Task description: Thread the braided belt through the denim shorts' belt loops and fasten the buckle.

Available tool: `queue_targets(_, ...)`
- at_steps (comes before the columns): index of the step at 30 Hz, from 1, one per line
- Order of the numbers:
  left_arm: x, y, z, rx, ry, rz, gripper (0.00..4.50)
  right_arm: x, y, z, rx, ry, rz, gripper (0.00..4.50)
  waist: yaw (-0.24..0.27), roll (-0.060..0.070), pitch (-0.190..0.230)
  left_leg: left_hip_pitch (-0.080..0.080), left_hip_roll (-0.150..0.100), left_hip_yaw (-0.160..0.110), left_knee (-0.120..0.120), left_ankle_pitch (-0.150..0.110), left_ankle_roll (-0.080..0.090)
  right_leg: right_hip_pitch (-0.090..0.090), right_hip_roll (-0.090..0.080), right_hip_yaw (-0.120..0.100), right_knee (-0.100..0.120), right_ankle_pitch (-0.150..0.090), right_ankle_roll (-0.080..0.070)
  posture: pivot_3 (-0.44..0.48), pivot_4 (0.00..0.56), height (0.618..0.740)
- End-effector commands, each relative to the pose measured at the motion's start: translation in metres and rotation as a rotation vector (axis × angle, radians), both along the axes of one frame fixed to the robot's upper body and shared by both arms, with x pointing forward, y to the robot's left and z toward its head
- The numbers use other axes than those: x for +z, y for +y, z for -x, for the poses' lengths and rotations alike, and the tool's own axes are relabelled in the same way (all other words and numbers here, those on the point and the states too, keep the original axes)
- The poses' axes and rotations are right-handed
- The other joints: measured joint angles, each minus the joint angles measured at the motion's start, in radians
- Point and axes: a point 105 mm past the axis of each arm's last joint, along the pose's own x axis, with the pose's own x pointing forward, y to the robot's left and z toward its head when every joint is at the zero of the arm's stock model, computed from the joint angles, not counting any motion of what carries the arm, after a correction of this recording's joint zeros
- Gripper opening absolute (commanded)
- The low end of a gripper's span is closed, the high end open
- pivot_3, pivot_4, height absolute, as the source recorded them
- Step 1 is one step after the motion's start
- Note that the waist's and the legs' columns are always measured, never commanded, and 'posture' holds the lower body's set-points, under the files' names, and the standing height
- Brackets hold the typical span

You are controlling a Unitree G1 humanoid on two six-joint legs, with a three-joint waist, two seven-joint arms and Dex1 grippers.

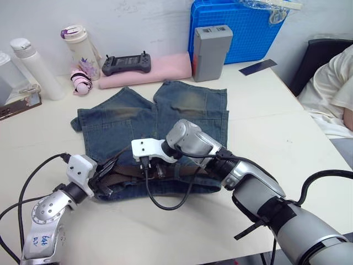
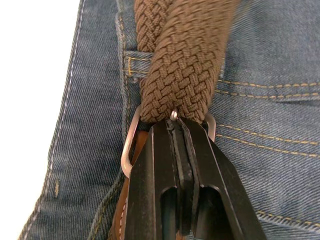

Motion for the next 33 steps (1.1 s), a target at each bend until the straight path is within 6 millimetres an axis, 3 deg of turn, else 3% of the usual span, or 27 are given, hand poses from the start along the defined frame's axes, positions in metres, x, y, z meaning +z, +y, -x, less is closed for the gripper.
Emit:
queue_targets(1,0.028,-0.006,-0.005,-0.083,-0.062,-0.034,0.00,-0.079,-0.024,0.025,0.021,0.130,0.285,0.07,-0.002,-0.001,-0.004,0.004,-0.001,0.000,-0.003,0.000,0.000,0.001,0.000,0.003,0.000,0.000,0.000,0.000,0.150,0.739)
queue_targets(7,0.081,-0.030,-0.020,-0.310,-0.098,-0.069,0.00,-0.091,-0.022,0.033,0.094,0.112,0.344,0.07,-0.008,0.001,-0.007,0.028,-0.004,-0.004,-0.015,-0.004,-0.001,0.011,0.009,0.021,-0.001,-0.001,-0.002,0.000,0.150,0.739)
queue_targets(10,0.103,-0.043,-0.026,-0.408,-0.109,-0.083,0.00,-0.094,-0.020,0.036,0.106,0.113,0.350,0.07,-0.013,0.001,-0.007,0.031,-0.004,-0.008,-0.015,-0.007,-0.002,0.009,0.016,0.029,0.000,-0.001,-0.002,0.000,0.150,0.739)
queue_targets(17,0.131,-0.077,-0.034,-0.597,-0.129,-0.095,0.00,-0.098,-0.022,0.040,0.126,0.116,0.362,0.07,-0.010,0.002,-0.008,0.029,-0.006,-0.009,-0.014,-0.008,-0.003,-0.001,0.019,0.038,0.007,-0.001,-0.002,0.000,0.150,0.739)
queue_targets(26,0.161,-0.153,-0.033,-0.880,-0.212,-0.027,0.00,-0.100,-0.021,0.042,0.139,0.113,0.364,0.07,0.034,0.002,-0.009,0.027,-0.013,-0.014,-0.010,-0.010,0.000,0.001,0.015,0.037,0.006,-0.001,-0.001,0.000,0.150,0.739)
queue_targets(30,0.166,-0.156,-0.033,-0.915,-0.217,-0.034,0.00,-0.101,-0.021,0.042,0.142,0.112,0.363,0.07,0.020,-0.003,-0.013,0.026,-0.014,-0.018,-0.010,-0.010,0.000,-0.001,0.017,0.039,0.006,-0.001,-0.001,0.000,0.150,0.739)
queue_targets(33,0.168,-0.141,-0.038,-0.879,-0.207,-0.045,0.00,-0.102,-0.021,0.043,0.139,0.111,0.360,0.07,0.019,0.002,-0.012,0.026,-0.016,-0.023,-0.011,-0.009,-0.001,-0.004,0.017,0.040,0.008,-0.001,-0.001,0.000,0.150,0.739)
